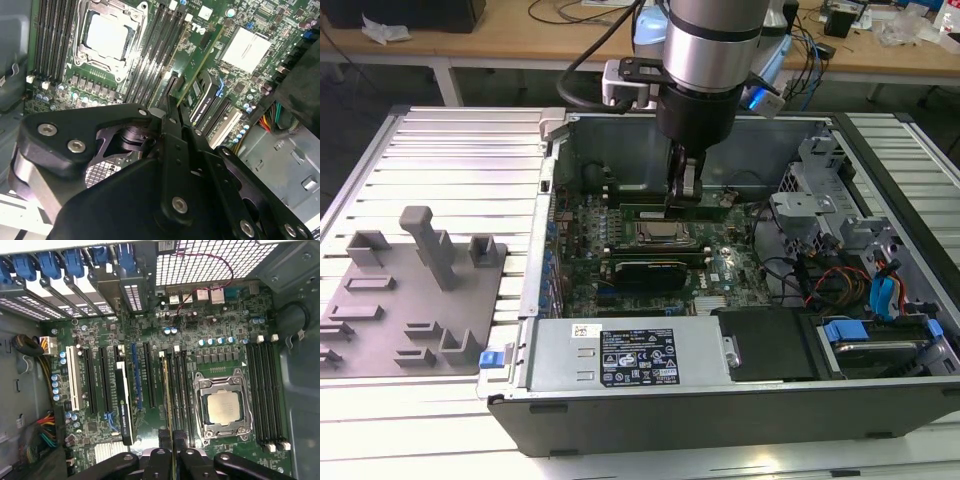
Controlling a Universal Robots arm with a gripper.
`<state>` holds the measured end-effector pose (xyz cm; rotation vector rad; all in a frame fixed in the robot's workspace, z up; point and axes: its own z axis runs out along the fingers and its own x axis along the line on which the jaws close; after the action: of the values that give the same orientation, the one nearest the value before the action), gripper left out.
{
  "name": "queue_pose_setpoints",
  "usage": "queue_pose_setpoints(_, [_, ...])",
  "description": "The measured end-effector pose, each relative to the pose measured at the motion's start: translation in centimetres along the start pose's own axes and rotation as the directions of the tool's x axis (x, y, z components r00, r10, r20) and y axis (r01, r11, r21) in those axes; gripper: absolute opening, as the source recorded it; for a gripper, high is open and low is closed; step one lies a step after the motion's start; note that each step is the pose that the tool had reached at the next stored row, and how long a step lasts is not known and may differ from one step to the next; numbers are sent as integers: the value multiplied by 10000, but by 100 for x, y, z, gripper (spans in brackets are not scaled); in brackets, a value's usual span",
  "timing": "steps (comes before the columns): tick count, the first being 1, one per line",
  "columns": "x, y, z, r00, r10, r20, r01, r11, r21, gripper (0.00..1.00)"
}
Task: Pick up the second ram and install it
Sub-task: 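Pick up the second ram and move it above second insertion slot, then insert the second ram into the second slot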
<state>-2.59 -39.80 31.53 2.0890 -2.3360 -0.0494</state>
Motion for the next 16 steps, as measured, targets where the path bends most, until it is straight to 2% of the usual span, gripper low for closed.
queue_pose_setpoints(8, [-1, -2, 9, 10000, 1, 3, -1, 10000, 1, 14])
queue_pose_setpoints(10, [-24, -47, 91, 10000, -2, 73, 2, 10000, -18, 14])
queue_pose_setpoints(13, [-82, -89, 180, 10000, -1, 80, 2, 10000, -32, 14])
queue_pose_setpoints(16, [-146, -87, 301, 10000, -1, 92, 1, 10000, -37, 14])
